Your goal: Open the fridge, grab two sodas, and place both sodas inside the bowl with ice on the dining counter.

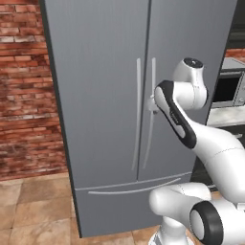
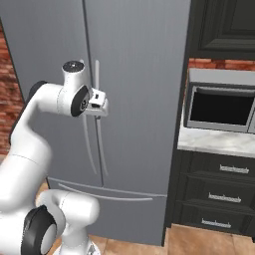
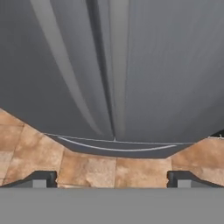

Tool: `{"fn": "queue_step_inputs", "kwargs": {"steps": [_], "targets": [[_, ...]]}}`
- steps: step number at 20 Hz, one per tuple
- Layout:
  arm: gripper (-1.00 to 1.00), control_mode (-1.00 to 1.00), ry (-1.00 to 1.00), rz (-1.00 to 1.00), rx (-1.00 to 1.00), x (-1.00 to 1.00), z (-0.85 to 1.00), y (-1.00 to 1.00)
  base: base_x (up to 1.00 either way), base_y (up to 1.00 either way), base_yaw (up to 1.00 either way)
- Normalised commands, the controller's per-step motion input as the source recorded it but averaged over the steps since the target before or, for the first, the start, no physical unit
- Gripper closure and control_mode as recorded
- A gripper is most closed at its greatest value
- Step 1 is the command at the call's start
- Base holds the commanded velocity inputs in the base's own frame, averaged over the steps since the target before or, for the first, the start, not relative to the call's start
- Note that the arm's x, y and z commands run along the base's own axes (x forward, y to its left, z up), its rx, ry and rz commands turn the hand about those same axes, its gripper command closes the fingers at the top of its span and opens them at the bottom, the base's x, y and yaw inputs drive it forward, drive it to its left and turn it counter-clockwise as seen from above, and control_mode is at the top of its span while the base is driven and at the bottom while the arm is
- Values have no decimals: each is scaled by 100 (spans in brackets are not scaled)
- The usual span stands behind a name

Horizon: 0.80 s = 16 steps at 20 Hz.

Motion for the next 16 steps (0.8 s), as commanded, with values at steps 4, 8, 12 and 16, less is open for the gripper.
{"fn": "queue_step_inputs", "kwargs": {"steps": [4, 8, 12, 16], "targets": [[-100, -100, -4, 0, -8, 20, 0, 28, 0, 0, 0], [-100, -100, 0, -2, -14, 46, 0, 2, 0, 0, 0], [-100, -100, 0, 0, -15, 55, 0, -24, 0, 0, 0], [-100, -100, 0, 0, -6, 47, 0, -10, 0, 0, 0]]}}
